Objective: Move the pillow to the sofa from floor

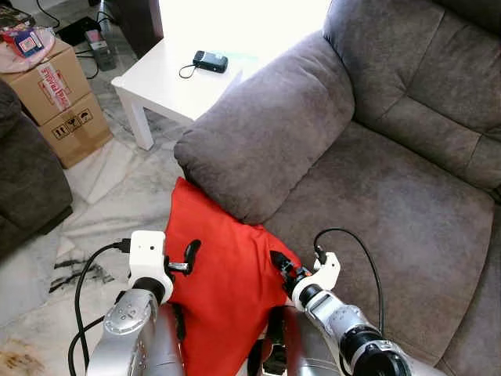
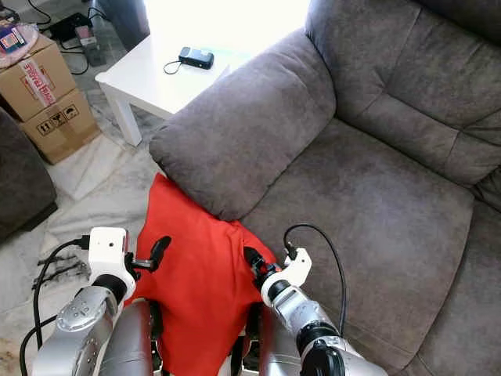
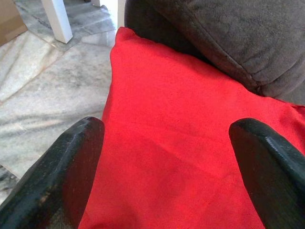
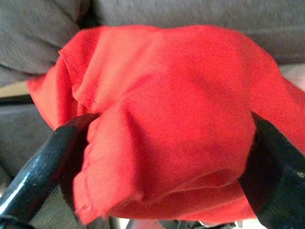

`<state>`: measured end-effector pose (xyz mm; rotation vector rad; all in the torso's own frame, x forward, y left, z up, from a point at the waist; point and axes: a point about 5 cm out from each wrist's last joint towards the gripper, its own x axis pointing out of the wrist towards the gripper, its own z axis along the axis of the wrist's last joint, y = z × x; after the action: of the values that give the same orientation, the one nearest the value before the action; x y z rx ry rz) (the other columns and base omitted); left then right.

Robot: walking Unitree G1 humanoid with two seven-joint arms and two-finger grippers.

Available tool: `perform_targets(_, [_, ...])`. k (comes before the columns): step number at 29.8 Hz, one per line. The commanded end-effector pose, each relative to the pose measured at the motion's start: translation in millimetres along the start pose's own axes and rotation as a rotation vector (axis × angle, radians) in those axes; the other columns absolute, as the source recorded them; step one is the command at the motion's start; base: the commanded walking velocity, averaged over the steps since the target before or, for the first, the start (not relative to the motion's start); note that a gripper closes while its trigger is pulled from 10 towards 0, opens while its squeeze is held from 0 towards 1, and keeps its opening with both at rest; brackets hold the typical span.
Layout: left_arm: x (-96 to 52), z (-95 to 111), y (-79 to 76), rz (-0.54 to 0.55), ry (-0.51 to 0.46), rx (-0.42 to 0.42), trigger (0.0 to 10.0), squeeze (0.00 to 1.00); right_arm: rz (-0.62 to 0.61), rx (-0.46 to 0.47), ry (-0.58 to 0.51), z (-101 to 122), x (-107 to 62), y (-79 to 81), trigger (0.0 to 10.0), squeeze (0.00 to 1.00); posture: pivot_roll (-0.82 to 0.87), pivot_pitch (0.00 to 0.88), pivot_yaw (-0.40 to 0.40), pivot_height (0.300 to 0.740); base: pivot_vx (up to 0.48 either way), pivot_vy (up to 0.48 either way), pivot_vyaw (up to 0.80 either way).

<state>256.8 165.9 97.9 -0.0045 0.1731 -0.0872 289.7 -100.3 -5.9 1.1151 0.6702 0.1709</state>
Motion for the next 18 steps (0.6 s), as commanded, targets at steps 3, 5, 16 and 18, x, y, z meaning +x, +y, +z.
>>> perform_targets(3, [-3.7,-3.0,-1.7,0.003,0.012,0.007,10.0,0.00,-0.040,-0.014,0.026,-8.1,-5.6,-12.6,8.9,0.00,0.14,0.281,-0.171,0.626,0.000,0.000,0.00])
perform_targets(5, [-3.5,-3.2,-1.7,0.003,0.012,0.009,10.0,0.00,-0.048,-0.019,0.027,-8.5,-6.4,-14.3,0.0,0.00,0.14,0.279,-0.172,0.626,0.000,0.000,0.00])
perform_targets(16, [-2.1,-4.0,-2.5,0.003,0.012,0.018,10.0,0.00,-0.042,-0.027,0.027,-8.3,-8.8,-17.7,0.0,0.00,0.13,0.276,-0.172,0.626,0.000,0.000,0.00])
perform_targets(18, [-1.9,-3.8,-2.3,0.004,0.011,0.020,10.0,0.00,-0.050,-0.039,0.038,-9.9,-9.6,-19.5,0.0,0.00,0.13,0.276,-0.173,0.626,0.000,0.000,0.00])
